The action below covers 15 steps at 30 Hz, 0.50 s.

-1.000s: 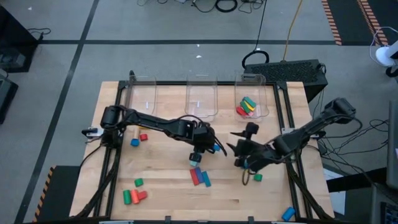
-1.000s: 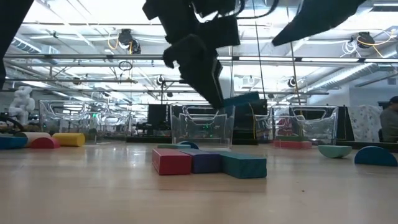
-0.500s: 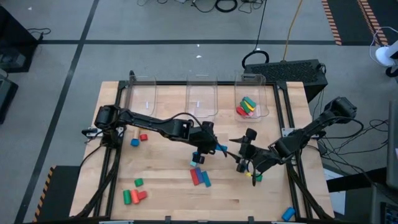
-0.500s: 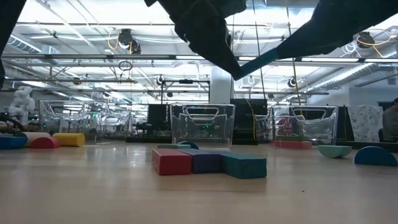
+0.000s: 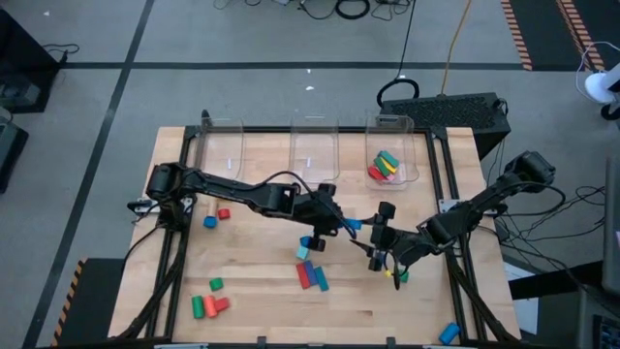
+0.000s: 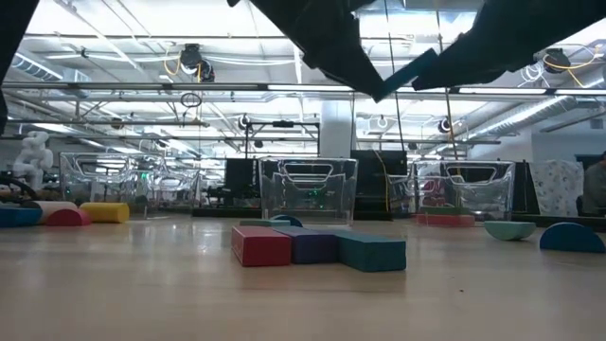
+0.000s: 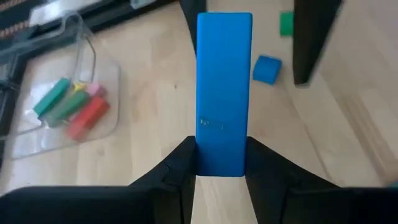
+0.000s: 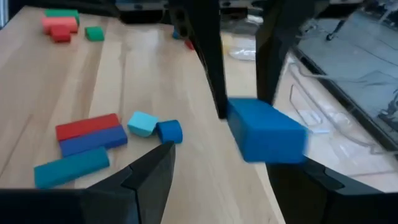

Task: Sort blocks by size
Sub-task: Put the blue rectangular block into the right transparent bin

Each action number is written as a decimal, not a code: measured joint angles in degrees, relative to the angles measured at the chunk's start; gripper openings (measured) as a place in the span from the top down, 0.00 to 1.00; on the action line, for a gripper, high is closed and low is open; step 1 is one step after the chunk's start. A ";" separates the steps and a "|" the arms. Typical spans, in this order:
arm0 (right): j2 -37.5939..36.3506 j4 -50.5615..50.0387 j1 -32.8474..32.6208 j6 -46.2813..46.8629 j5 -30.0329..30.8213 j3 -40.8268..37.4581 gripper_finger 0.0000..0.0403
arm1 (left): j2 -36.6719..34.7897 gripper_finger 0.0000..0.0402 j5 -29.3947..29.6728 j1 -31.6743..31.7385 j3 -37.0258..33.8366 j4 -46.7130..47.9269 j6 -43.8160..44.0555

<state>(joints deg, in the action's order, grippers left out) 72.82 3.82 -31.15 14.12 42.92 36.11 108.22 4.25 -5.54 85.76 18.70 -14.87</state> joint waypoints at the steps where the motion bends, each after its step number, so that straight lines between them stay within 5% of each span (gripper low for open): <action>1: 0.00 -0.20 -0.05 -0.23 -0.05 -0.04 0.42 | 0.04 0.72 -0.02 -0.02 -0.04 -0.14 -0.02; 15: 0.02 1.70 0.17 -1.55 1.63 -0.04 0.48 | 0.15 0.72 -1.66 -0.06 -0.10 0.52 -0.90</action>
<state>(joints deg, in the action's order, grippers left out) 72.84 5.51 -30.98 12.57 44.56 36.07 108.38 2.59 -5.60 85.66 19.22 -15.77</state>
